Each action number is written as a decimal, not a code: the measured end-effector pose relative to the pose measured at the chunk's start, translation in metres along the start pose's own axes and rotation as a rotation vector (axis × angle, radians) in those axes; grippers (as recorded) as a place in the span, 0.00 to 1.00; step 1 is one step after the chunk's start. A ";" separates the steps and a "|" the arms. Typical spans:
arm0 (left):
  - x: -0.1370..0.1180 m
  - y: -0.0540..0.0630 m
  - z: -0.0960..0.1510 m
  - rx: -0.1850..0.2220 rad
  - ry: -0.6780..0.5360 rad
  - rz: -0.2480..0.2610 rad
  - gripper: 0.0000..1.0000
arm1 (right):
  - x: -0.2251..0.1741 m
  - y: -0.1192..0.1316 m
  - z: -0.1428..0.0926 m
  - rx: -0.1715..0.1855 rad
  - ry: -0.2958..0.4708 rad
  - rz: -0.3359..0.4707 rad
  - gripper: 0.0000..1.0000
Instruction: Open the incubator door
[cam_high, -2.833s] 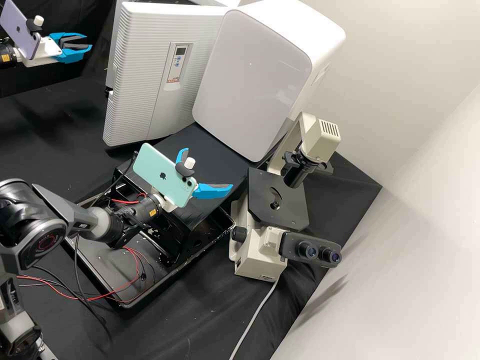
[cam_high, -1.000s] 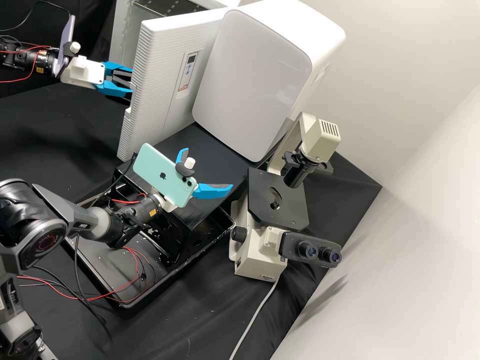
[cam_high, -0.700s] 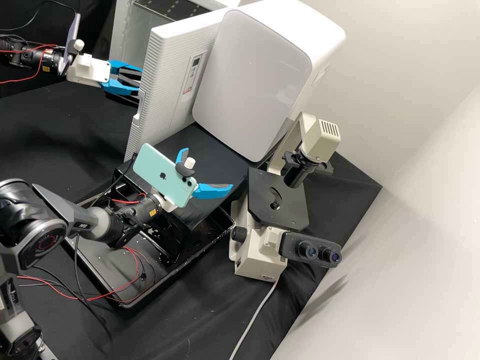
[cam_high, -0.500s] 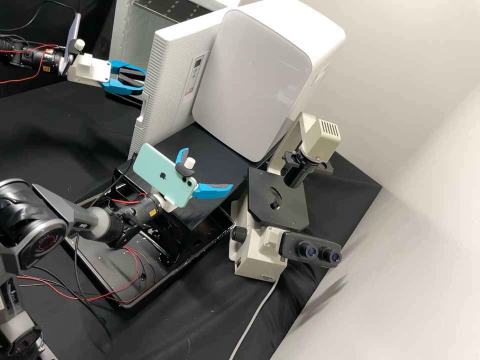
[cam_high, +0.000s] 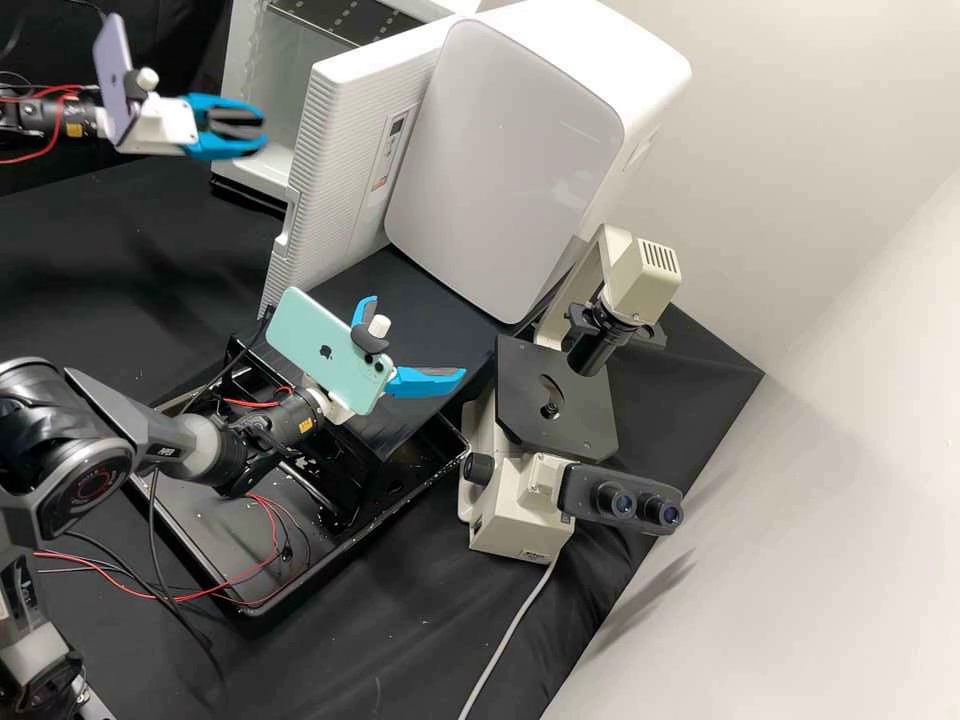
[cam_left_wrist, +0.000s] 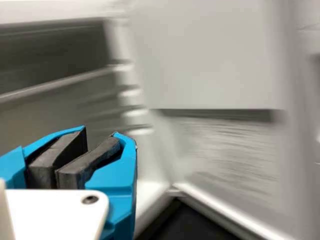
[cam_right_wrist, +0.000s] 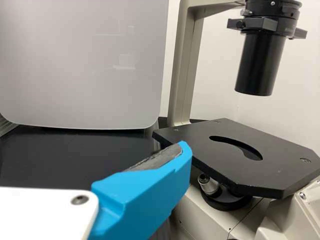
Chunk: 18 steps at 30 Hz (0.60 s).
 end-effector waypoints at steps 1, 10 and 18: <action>-0.007 0.001 -0.006 -0.011 0.053 0.007 1.00 | 0.000 0.000 0.000 0.000 0.000 0.000 1.00; -0.058 -0.003 -0.023 -0.049 0.288 0.017 1.00 | 0.000 0.000 0.000 0.000 0.000 0.000 1.00; -0.077 -0.004 -0.011 -0.023 0.343 0.044 1.00 | 0.000 0.000 0.000 0.000 0.000 0.000 1.00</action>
